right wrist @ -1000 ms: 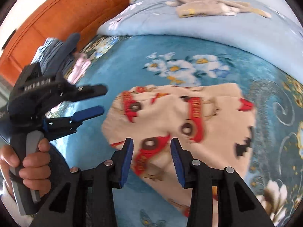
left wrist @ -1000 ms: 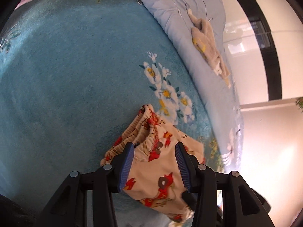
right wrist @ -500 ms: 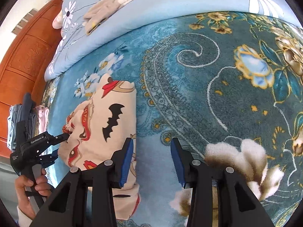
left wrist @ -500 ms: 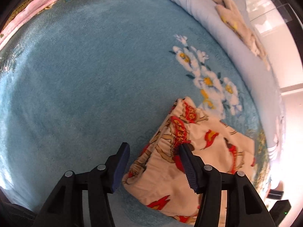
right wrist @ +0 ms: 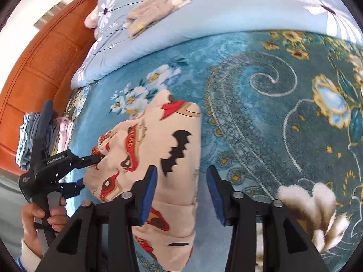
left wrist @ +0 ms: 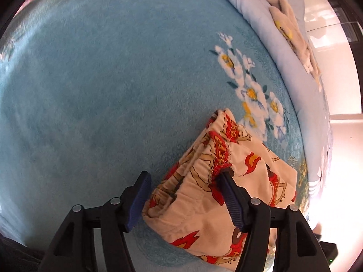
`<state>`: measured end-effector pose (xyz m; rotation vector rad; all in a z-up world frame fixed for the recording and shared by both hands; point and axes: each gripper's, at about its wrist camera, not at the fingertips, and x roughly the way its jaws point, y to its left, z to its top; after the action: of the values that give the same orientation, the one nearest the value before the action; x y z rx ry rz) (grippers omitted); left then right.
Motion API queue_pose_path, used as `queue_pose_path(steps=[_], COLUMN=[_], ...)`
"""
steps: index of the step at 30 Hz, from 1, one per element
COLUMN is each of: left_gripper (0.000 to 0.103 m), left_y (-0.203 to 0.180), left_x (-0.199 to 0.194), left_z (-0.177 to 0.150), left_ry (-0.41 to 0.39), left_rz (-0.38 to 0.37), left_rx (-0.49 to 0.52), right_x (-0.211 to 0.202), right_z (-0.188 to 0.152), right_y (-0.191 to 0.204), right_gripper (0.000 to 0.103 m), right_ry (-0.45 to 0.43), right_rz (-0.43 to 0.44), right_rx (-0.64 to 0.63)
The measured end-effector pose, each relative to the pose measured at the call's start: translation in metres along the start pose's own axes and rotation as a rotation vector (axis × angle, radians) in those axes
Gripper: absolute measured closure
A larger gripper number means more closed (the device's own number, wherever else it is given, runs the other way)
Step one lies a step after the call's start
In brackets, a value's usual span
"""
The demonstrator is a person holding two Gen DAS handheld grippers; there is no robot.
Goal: Fold clothes
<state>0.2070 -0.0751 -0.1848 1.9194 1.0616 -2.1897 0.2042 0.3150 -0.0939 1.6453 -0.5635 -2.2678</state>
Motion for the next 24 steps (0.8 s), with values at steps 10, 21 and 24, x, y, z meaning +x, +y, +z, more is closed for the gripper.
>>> queue_pose_path(steps=[10, 21, 24], left_gripper=[0.026, 0.027, 0.029], left_y=[-0.02, -0.005, -0.012], left_x=[0.019, 0.018, 0.016], left_z=[0.027, 0.033, 0.031], left_ry=[0.095, 0.121, 0.135], left_rz=[-0.002, -0.137, -0.207], left_rx=[0.169, 0.08, 0.079], right_x=[0.032, 0.046, 0.039], right_z=[-0.009, 0.0, 0.023], right_y=[-0.027, -0.025, -0.024], right_gripper=[0.045, 0.079, 0.086], right_ry=[0.073, 0.086, 0.081], right_rz=[0.239, 0.275, 0.29], right_rx=[0.194, 0.282, 0.251])
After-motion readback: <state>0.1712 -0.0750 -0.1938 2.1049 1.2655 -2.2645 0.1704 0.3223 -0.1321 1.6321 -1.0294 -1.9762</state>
